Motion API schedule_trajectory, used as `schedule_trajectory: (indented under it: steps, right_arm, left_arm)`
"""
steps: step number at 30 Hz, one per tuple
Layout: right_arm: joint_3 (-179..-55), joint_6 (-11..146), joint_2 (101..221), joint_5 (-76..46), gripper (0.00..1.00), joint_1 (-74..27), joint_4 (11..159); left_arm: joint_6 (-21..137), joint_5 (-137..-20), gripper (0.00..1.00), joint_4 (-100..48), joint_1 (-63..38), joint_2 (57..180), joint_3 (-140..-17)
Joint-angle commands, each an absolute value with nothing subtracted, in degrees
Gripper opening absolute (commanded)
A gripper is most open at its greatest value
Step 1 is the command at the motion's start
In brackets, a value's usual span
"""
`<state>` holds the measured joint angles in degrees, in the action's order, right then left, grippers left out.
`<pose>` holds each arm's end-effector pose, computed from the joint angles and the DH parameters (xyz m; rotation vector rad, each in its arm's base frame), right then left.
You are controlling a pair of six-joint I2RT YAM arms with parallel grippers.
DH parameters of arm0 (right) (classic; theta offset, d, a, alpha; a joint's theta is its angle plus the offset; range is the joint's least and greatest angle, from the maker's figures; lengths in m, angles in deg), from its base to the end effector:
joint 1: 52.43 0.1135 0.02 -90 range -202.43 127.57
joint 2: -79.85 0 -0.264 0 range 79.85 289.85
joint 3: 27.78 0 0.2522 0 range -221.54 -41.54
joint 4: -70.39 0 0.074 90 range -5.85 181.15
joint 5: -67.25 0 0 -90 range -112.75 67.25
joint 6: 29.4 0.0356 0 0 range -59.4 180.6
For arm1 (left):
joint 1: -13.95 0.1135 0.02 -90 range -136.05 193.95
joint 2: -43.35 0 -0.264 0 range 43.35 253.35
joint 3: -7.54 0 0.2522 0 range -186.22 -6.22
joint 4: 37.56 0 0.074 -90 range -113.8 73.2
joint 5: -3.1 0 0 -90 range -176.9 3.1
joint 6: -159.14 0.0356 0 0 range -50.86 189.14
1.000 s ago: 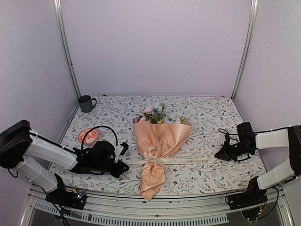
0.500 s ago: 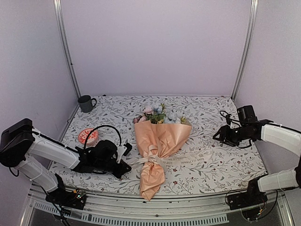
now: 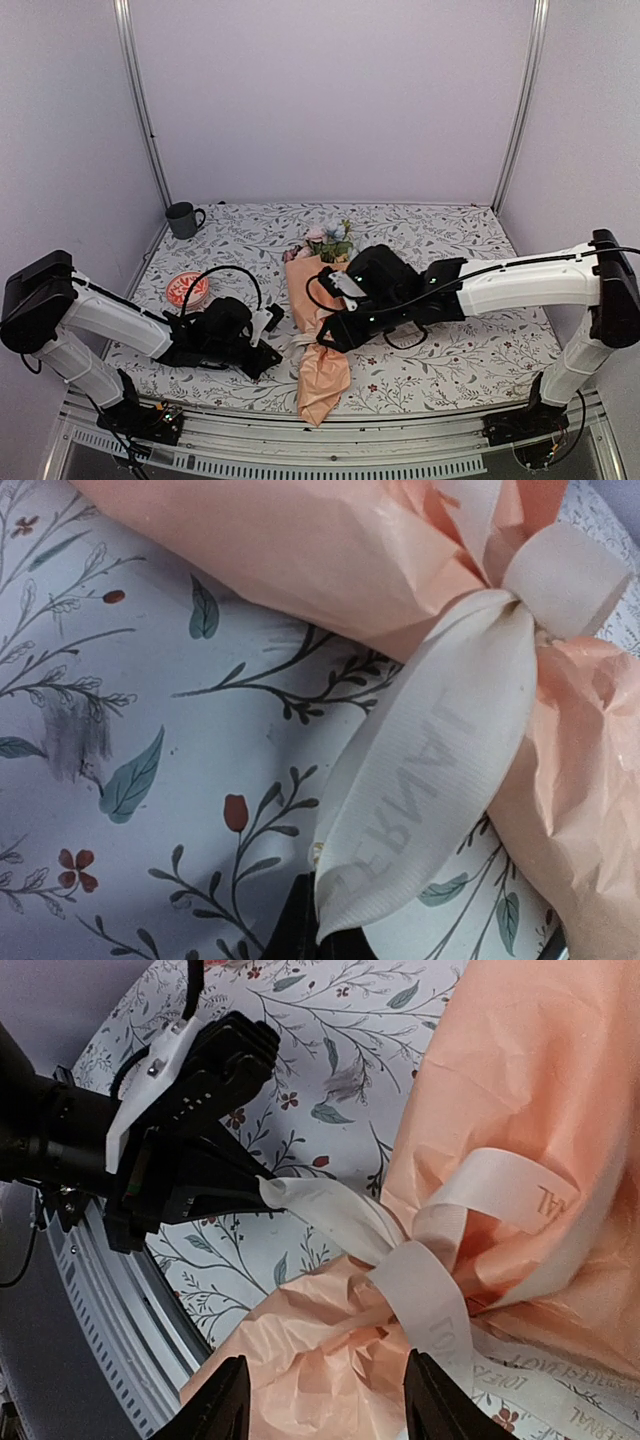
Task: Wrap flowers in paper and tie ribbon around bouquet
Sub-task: Adjust the ribbon on the folded bouquet.
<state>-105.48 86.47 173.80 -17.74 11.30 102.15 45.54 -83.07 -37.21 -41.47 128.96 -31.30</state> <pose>0.1537 0.3184 0.2249 -0.8754 2.4194 0.7755 0.1383 -0.2048 0.1127 0.7218 2.4117 -0.6938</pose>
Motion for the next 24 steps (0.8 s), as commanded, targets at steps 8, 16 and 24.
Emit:
schedule_trajectory:
  steps: [8,16,24]
  right_arm:
    - [-113.9,87.2,184.1,-32.9,0.46,13.3,110.1]
    - [-114.1,88.6,185.5,-35.9,0.38,13.4,112.1]
    - [-115.6,87.4,187.3,-35.6,0.08,13.4,111.4]
  left_arm:
    - [47.0,-82.8,0.00,-35.2,-42.3,130.3,-30.8]
    - [47.2,-82.5,0.00,-35.2,-42.3,130.5,-31.2]
    - [47.5,-82.5,0.00,-35.0,-42.3,130.5,-31.2]
